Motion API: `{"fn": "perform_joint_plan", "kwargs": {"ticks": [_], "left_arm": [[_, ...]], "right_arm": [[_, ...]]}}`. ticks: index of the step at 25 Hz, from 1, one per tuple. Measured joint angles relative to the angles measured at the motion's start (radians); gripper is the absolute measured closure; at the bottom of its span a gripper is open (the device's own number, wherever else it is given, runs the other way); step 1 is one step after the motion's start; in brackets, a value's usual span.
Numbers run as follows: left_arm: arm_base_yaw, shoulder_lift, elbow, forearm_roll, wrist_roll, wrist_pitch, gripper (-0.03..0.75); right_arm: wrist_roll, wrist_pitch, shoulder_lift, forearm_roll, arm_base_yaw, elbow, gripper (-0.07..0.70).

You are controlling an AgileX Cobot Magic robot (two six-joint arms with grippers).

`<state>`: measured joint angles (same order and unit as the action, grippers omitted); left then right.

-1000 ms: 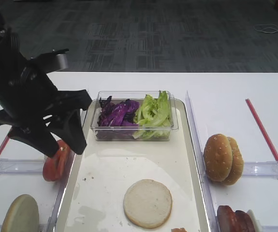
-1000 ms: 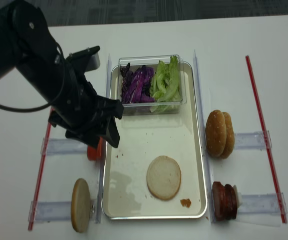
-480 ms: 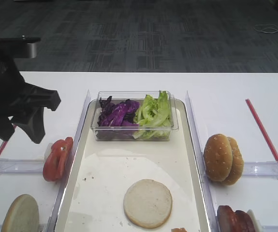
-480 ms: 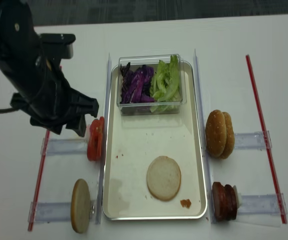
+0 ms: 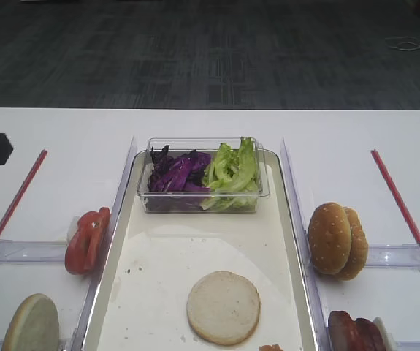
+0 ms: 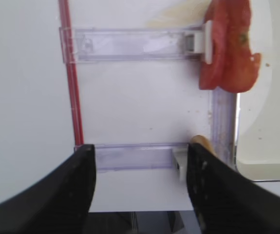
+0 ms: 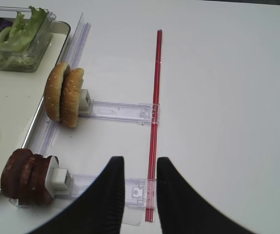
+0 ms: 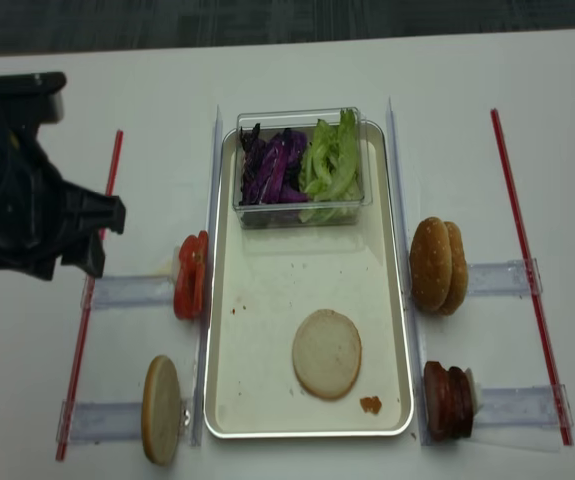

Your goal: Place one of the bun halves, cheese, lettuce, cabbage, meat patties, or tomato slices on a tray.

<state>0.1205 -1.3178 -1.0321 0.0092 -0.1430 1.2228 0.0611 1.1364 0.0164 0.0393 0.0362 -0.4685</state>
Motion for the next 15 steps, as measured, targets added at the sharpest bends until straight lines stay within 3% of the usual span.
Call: {"fn": "perform_joint_plan", "kwargs": {"ticks": [5,15], "left_arm": [[-0.061,0.079,0.048,0.022,0.013,0.004,0.322],[-0.062,0.241,0.055,0.008,0.062,0.01,0.322]], "right_arm": [[0.0,0.0,0.0,0.0,0.0,0.0,0.43],[0.0,0.0,0.0,0.0,0.0,0.0,0.43]]}}
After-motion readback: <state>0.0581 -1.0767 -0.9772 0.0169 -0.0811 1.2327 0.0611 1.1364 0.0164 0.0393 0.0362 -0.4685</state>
